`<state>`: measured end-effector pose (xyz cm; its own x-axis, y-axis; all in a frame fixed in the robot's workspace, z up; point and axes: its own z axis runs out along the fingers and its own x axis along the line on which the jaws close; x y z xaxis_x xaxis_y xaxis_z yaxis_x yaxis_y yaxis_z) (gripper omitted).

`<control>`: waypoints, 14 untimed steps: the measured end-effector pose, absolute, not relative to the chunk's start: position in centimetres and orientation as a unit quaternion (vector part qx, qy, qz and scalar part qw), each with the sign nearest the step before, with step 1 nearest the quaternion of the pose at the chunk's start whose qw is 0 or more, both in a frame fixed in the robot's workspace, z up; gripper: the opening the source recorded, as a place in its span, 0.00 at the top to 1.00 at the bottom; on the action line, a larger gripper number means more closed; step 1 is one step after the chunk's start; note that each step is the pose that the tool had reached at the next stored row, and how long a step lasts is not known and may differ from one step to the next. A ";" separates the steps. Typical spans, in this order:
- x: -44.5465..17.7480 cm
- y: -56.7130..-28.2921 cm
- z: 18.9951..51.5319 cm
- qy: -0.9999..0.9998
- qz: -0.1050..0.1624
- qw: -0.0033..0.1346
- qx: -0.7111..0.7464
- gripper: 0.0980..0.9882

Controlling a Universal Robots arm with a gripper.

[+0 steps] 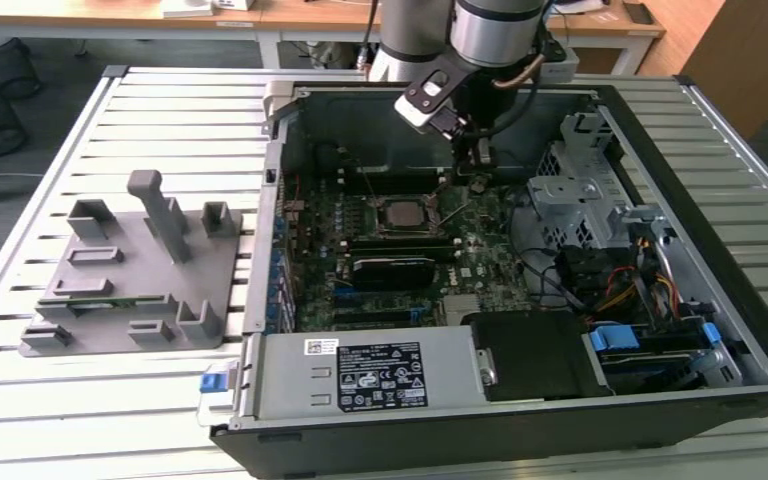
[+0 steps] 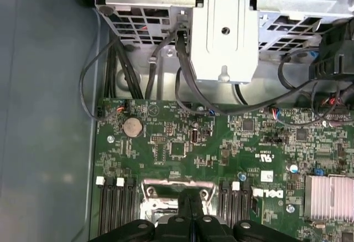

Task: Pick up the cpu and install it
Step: 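Close the cpu cover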

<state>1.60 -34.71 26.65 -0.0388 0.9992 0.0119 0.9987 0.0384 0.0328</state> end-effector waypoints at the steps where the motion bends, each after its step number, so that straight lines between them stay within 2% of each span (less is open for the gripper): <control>1: 1.7 -34.7 26.6 0.721 0.016 0.007 0.693 0.99; 14: 3.2 -34.3 26.5 0.721 0.013 0.004 0.693 0.99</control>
<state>3.20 -34.33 26.47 -0.0391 0.9992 0.0122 0.9989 0.0388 0.0253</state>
